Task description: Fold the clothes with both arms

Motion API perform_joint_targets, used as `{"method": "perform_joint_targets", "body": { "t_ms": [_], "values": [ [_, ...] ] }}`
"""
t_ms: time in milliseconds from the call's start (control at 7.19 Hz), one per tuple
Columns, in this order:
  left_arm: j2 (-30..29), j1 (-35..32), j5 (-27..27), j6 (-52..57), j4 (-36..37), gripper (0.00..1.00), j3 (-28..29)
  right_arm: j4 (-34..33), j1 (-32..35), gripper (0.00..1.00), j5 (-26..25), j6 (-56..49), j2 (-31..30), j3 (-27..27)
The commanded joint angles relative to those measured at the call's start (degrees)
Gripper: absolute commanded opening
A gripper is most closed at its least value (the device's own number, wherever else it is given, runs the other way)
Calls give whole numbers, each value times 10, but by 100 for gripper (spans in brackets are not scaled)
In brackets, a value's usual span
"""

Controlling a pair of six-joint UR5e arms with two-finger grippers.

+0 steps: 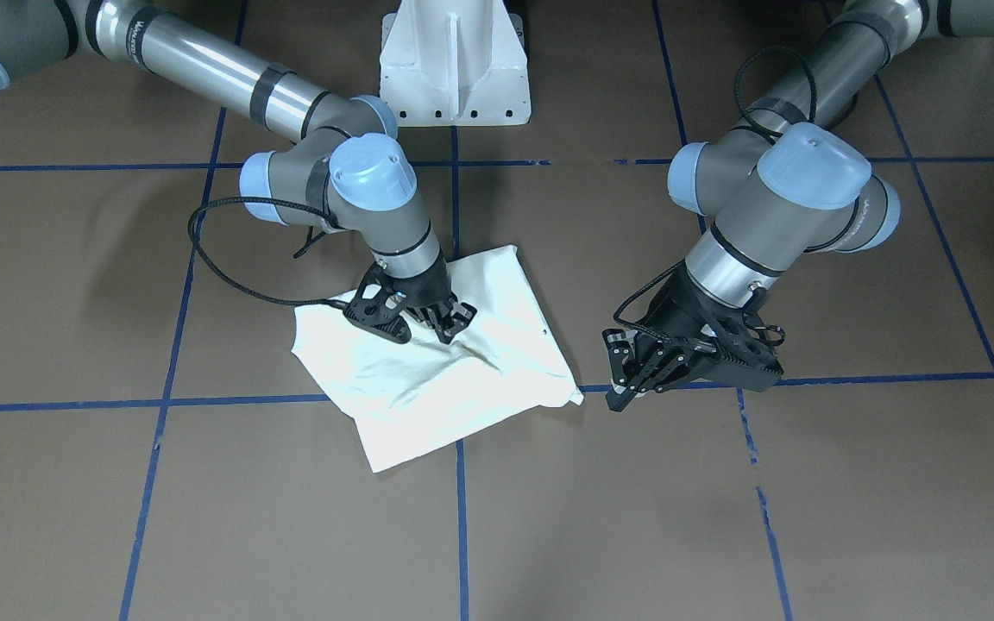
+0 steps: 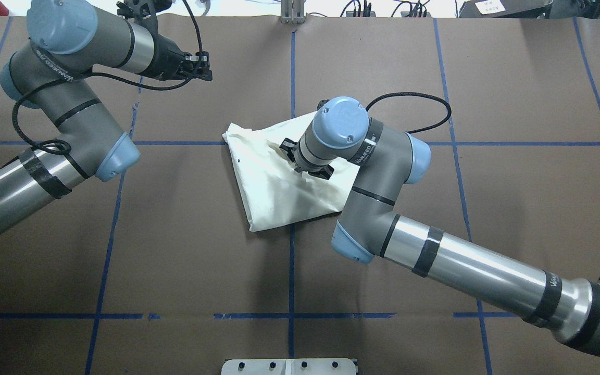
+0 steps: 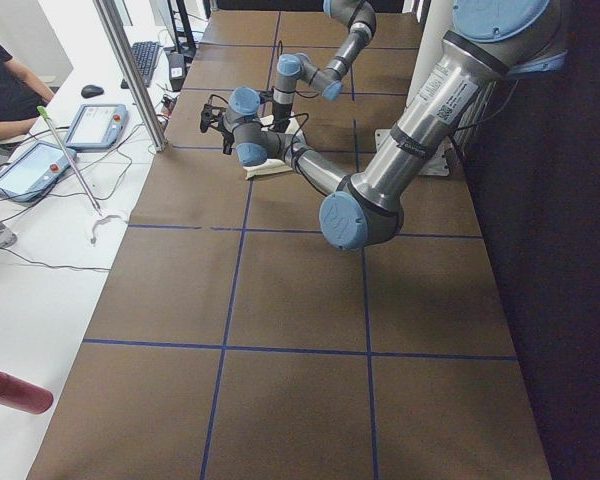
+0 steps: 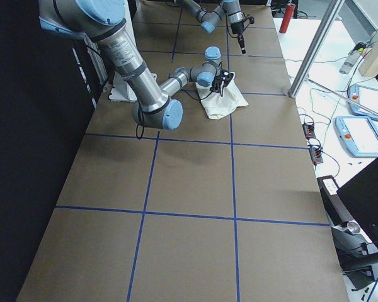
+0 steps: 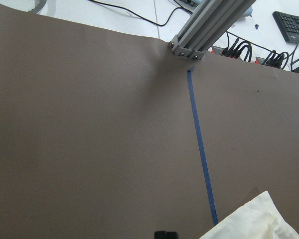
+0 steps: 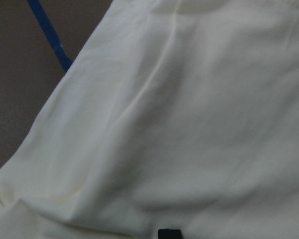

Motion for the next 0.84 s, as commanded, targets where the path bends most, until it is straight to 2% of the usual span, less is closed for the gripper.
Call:
{"method": "perform_joint_targets", "body": {
  "t_ms": [0, 278, 418, 557, 696],
  "values": [
    [7, 0, 1, 0, -1, 0, -4, 3, 33, 0, 3, -27, 70, -94],
    [10, -1, 2, 0, -1, 0, -6, 15, 82, 0, 12, -83, 91, -161],
    [27, 0, 1, 0, -1, 0, -21, 25, 119, 0, 34, -112, 96, -187],
    [47, 0, 0, 1, -1, 0, -37, 23, 153, 0, 59, -145, 91, -192],
    [66, -5, -1, 5, -1, 0, -47, 22, 190, 0, 105, -184, 74, -183]
  ]
}}
